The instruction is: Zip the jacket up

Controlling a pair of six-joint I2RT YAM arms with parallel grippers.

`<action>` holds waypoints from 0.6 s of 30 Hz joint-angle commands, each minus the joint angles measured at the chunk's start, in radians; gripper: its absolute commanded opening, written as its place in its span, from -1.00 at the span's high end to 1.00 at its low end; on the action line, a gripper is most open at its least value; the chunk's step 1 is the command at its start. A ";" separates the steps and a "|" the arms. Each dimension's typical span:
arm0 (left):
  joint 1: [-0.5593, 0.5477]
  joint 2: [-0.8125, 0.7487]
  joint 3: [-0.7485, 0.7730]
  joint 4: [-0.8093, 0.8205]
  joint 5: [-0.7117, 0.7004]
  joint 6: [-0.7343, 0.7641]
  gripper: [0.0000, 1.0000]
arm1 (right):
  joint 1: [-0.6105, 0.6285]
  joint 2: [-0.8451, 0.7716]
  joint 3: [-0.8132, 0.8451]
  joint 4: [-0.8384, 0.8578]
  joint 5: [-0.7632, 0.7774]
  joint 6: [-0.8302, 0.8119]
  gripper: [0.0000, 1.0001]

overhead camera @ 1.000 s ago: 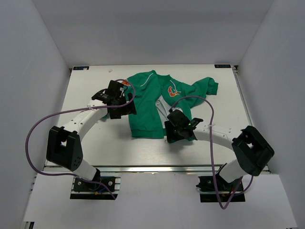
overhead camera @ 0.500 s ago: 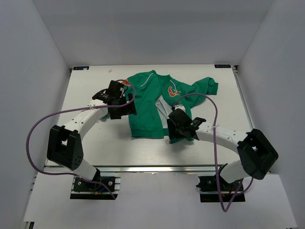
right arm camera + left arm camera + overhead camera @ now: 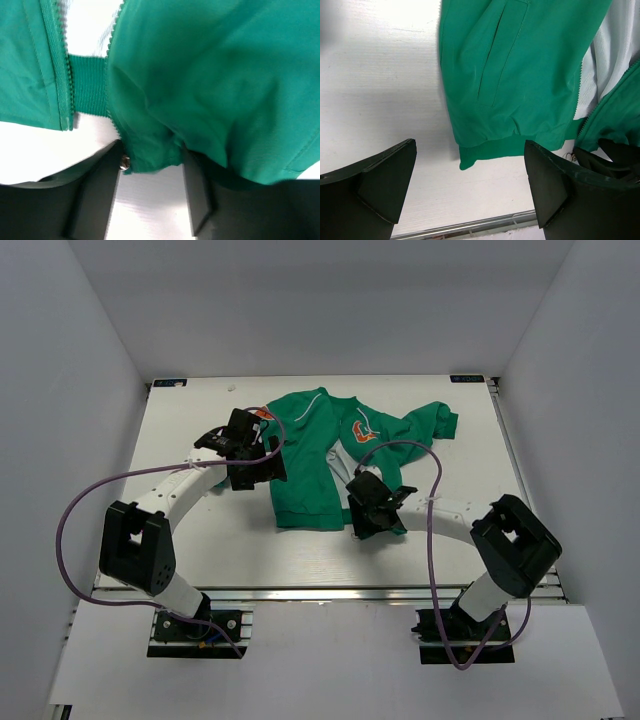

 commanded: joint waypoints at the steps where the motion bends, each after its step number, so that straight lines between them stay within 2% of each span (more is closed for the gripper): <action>1: 0.005 0.000 0.038 -0.003 -0.007 0.005 -0.96 | -0.002 0.046 -0.014 0.026 -0.027 0.001 -0.08; 3: 0.005 0.002 0.038 -0.003 -0.007 0.005 -0.96 | -0.002 0.057 -0.025 0.035 -0.046 0.001 -0.02; 4: 0.005 0.002 0.041 -0.003 -0.007 0.004 -0.96 | -0.002 0.060 -0.036 0.038 -0.056 0.003 0.10; 8: 0.005 0.002 0.044 -0.004 -0.007 0.005 -0.96 | -0.002 0.071 -0.067 0.066 -0.098 0.006 0.37; 9: 0.005 0.000 0.047 -0.006 -0.007 0.005 -0.96 | -0.001 0.071 -0.068 0.069 -0.101 0.010 0.56; 10: 0.005 -0.001 0.047 -0.009 -0.005 0.007 -0.96 | -0.002 0.068 -0.071 0.071 -0.100 0.013 0.84; 15: 0.003 -0.017 0.043 0.004 0.042 0.019 -0.96 | -0.004 0.001 -0.058 0.087 -0.141 -0.014 1.00; 18: -0.003 -0.038 0.004 0.042 0.116 0.025 -0.96 | -0.002 -0.061 -0.048 0.100 -0.162 -0.032 1.00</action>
